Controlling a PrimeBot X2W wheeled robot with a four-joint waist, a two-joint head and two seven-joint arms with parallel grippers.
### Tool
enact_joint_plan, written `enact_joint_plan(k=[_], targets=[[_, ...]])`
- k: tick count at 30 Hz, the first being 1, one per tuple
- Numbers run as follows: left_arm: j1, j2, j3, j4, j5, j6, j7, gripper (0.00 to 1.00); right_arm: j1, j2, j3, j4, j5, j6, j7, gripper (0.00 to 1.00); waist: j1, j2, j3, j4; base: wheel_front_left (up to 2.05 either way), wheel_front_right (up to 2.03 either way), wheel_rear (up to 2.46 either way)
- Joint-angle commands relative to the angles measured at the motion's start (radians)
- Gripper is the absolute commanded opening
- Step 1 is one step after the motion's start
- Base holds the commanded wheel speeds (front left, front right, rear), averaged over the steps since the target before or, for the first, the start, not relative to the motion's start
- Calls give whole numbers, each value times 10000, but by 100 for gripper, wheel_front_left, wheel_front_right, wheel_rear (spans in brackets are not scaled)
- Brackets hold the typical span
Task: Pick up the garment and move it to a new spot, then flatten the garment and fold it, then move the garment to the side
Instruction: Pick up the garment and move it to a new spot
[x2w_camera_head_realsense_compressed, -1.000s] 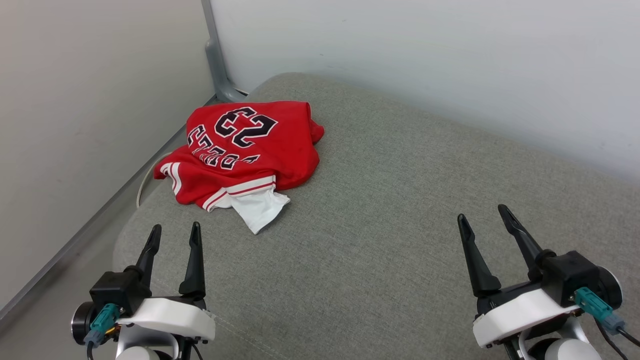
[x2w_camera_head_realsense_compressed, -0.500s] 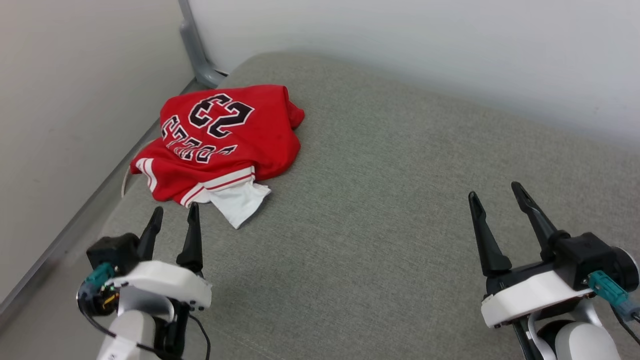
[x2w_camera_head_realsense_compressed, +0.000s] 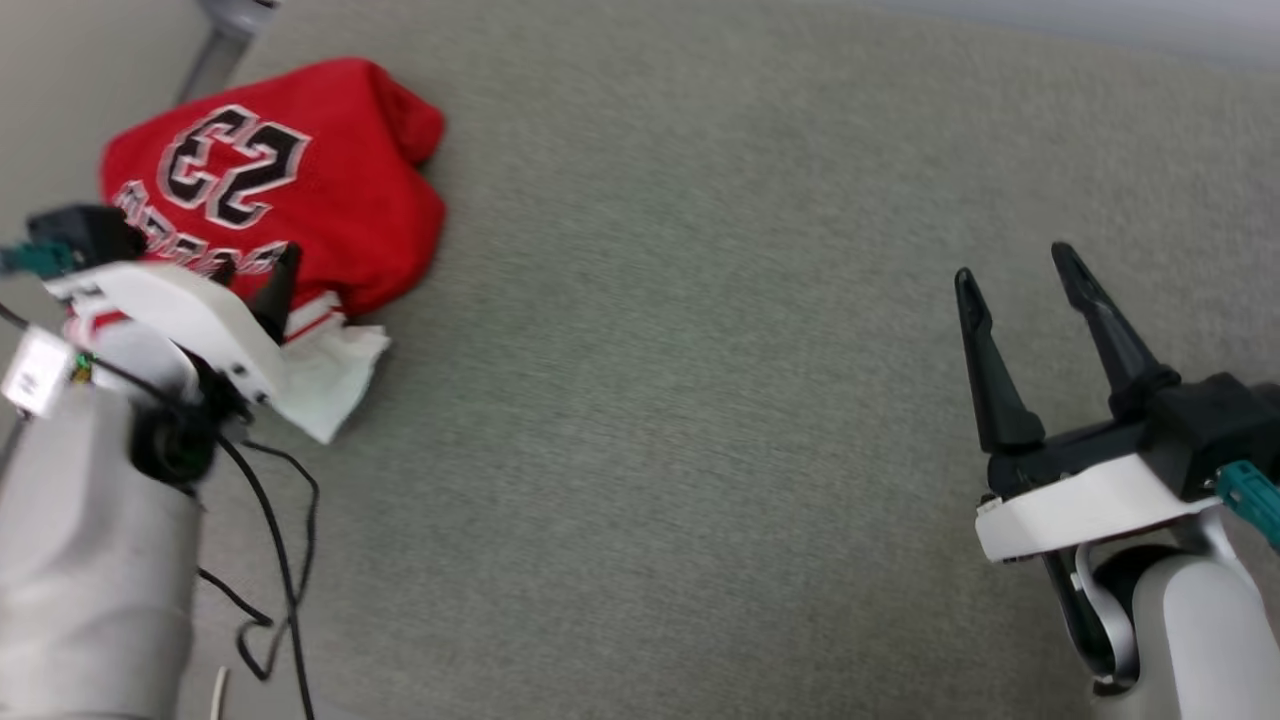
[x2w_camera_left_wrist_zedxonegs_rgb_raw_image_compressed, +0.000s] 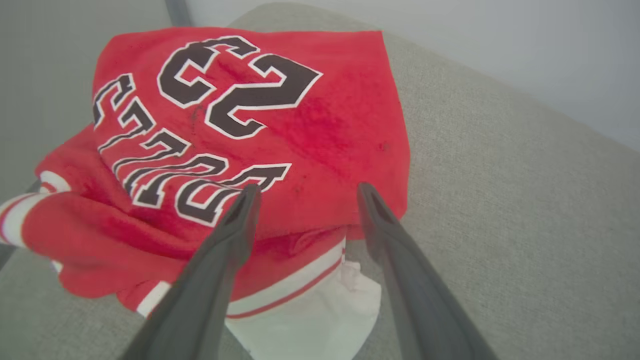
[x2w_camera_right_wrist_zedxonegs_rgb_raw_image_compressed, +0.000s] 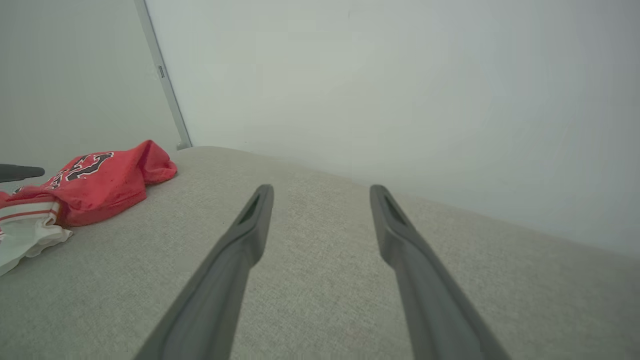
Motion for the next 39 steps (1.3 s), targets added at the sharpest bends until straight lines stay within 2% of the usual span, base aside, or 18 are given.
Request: enact_joint_plan(k=[1,3,9,14,19,20,21,22,26,32,33,34,39], targets=[[-497,296,-112,228,-286,6,535,100,-289,-113,22,11,-7,-10,-61,100,-2,0,879,-804,0,0,0],[-953,820,-300,538,-463,7,1219,100,-471,-158,53,10,0,-10,-81,100,-2,0,1194,-1028,0,0,0],[-2072,1619,-397,1076,-1095,7,3054,100,-944,-261,62,-171,19,-10,-69,100,-2,0,2104,-1470,0,0,0],[-2556,1940,-368,1612,-1355,242,4382,100,-1253,-337,144,-211,39,-10,-123,100,-2,0,2557,-1689,0,0,0],[-2336,1691,-469,2337,-1612,729,5746,100,-1380,-382,167,-228,76,-10,-77,100,-2,0,2689,-1756,0,0,0],[-2281,1619,-461,2493,-1711,819,6031,75,-1393,-386,156,-246,80,-10,-65,100,-2,0,2696,-1764,0,0,0],[-2219,1550,-494,2529,-1706,858,6109,40,-1383,-391,139,-246,83,-10,-57,100,-2,0,2680,-1764,0,0,0],[-2192,1522,-527,2478,-1644,928,6005,0,-1348,-397,113,-249,84,-10,-51,100,-2,0,2646,-1749,0,0,0],[-2087,1682,-662,2282,-1382,897,5419,0,-1211,-338,49,-159,112,-10,-28,100,-2,0,2349,-1732,0,0,0],[-2139,2072,-641,1917,-847,892,3422,0,-822,-179,-95,229,238,-10,-235,100,-2,0,1297,-1641,0,0,0],[-2157,2137,-677,1837,-687,906,3005,0,-741,-154,-142,289,256,-10,-261,100,-2,0,1097,-1610,0,0,0],[-2023,2135,-703,1695,-316,992,1401,0,-411,-45,-265,513,376,-10,-405,100,-2,0,351,-1523,0,0,0],[-1850,1995,-712,1537,-21,1094,-129,0,-63,40,-474,686,517,-10,-523,100,-2,0,-379,-1461,0,0,0]])
